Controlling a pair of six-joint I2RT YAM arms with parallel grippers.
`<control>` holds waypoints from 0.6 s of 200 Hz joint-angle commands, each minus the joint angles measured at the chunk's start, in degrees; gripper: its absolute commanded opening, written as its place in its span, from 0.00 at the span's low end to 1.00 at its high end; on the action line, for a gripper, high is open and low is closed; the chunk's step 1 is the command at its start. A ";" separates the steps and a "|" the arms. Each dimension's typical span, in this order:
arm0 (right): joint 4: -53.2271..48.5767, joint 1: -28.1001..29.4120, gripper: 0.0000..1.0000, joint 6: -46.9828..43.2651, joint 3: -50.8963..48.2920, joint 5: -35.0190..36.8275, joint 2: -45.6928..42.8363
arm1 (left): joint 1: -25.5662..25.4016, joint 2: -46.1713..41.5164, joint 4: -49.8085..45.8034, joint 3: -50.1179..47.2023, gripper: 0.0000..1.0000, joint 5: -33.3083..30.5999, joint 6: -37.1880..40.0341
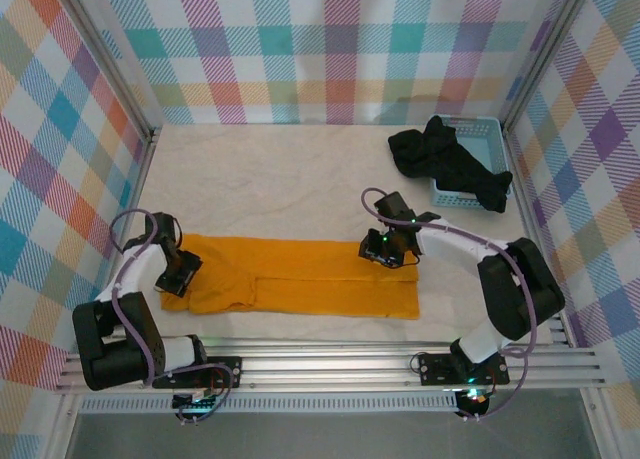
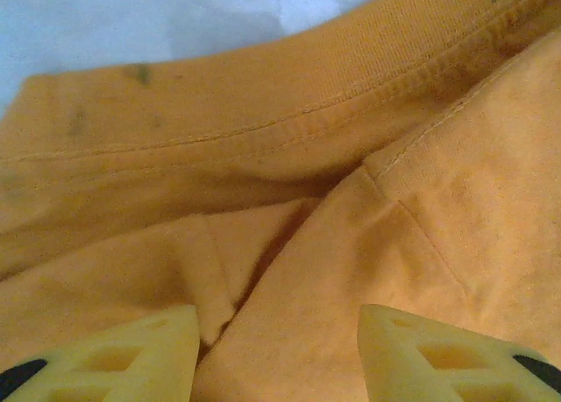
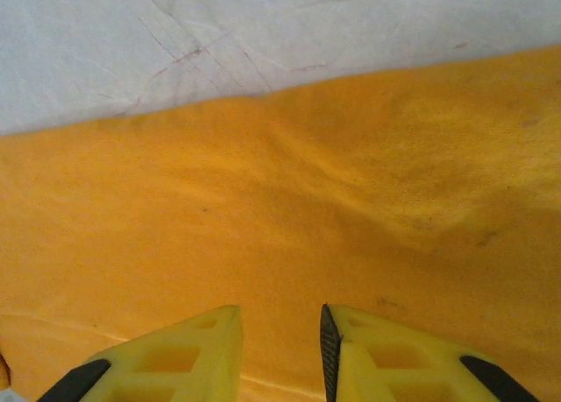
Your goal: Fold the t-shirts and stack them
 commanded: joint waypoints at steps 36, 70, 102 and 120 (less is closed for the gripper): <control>-4.80 -1.84 0.30 3.88 2.11 -1.88 7.31 | 1.87 3.68 3.41 1.65 0.46 0.83 4.19; -7.35 -7.90 0.29 4.32 4.04 -2.70 12.23 | 3.58 8.81 4.95 2.39 0.42 2.13 4.55; -8.46 -13.67 0.28 1.80 9.13 -5.41 16.29 | 3.53 9.68 9.15 2.92 0.40 8.54 6.06; -8.94 -14.44 0.28 0.46 11.88 -5.37 17.36 | 3.54 9.35 9.49 3.36 0.36 10.57 7.83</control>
